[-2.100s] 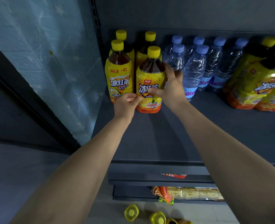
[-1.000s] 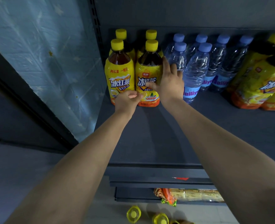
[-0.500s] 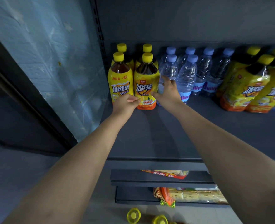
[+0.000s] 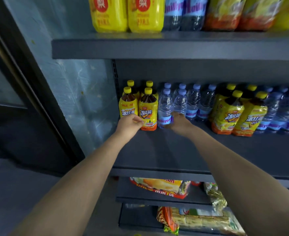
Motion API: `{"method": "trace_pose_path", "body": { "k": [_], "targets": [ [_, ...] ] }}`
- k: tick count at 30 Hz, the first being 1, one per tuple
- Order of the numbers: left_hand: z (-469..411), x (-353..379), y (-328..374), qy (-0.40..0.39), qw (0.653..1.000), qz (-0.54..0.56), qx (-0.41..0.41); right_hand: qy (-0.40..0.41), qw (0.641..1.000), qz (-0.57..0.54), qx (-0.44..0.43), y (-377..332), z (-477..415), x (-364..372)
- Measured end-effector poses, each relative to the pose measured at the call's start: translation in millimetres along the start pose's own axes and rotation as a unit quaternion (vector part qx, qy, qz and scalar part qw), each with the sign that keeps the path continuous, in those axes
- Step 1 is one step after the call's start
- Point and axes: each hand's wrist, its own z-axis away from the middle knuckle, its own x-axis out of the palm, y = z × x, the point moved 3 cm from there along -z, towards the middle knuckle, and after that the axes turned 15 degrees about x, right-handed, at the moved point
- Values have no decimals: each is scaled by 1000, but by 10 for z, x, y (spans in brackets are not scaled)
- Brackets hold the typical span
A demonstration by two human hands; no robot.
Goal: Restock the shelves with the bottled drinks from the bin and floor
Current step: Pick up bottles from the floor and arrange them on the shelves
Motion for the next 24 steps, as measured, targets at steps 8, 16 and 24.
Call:
{"method": "trace_pose_path", "body": {
  "k": [8,16,24],
  "targets": [
    [334,32,582,-39,993,-109,21,9,994,82,-73,106,743,-525],
    [750,525,1355,-38,968,-247,-14,-10,983,131,-129,787,867,-1029],
    [1514,970,2159,-40,941,-317,-109,-46,952,189,-236,1222,1280,-1479]
  ]
}}
